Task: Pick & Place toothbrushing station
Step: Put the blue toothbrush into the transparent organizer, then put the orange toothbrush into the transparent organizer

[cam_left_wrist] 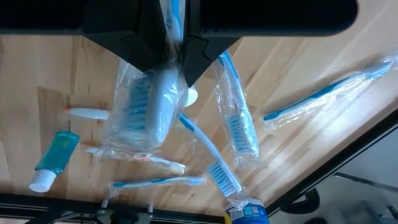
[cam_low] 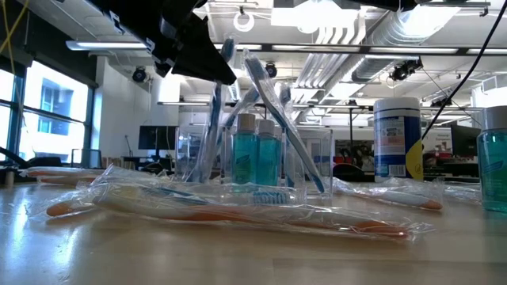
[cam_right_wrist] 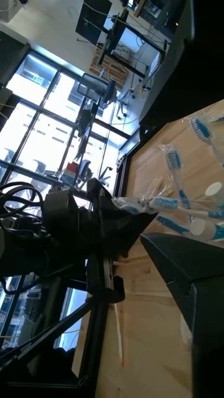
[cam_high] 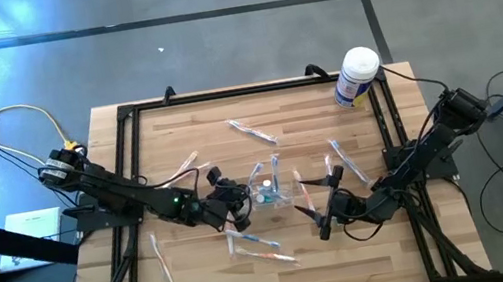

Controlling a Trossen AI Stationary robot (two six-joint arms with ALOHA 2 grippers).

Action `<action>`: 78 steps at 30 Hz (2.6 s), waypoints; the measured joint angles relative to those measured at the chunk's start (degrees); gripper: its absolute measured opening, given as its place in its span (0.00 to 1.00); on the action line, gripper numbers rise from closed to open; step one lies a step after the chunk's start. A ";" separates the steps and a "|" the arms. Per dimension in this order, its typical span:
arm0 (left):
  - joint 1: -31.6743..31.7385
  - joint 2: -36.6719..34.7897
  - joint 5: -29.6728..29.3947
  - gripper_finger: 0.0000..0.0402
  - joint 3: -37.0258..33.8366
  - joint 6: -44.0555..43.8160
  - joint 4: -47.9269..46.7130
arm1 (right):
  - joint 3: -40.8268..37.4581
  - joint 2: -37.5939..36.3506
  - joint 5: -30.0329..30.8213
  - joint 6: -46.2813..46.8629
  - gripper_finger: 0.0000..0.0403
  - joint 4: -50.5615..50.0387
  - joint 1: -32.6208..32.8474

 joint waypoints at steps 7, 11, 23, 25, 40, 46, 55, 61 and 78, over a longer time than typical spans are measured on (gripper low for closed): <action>0.00 0.00 -0.07 0.08 0.00 1.51 -0.22 | 0.00 0.00 0.00 0.00 0.71 -0.11 0.00; -0.04 -0.02 0.01 0.08 0.00 2.16 -0.22 | 0.00 0.00 0.00 0.00 0.71 -0.52 0.00; -0.04 -0.02 0.13 0.24 0.00 2.12 -0.23 | 0.00 0.02 -0.02 0.00 0.71 -0.67 0.00; -0.04 -0.02 0.13 0.26 0.00 2.13 -0.24 | 0.00 0.02 -0.01 0.00 0.71 -0.82 0.01; -3.01 -3.08 -0.93 0.28 0.02 6.27 -0.31 | 0.00 0.02 -0.01 0.00 0.71 -0.87 0.02; -4.08 -4.58 -1.67 0.28 0.02 8.81 -0.45 | 0.00 0.02 -0.01 0.00 0.71 -0.90 0.02; -4.20 -4.70 -3.43 0.28 0.02 8.79 -3.67 | 0.00 0.02 -0.01 0.01 0.71 -1.34 0.02; -4.20 -5.05 -4.72 0.28 0.02 8.97 -4.09 | 0.00 0.02 -0.02 0.02 0.71 -1.31 0.02; -9.31 -14.73 -4.68 0.28 0.09 7.65 -10.31 | 0.00 0.02 0.04 0.26 0.71 -1.70 0.01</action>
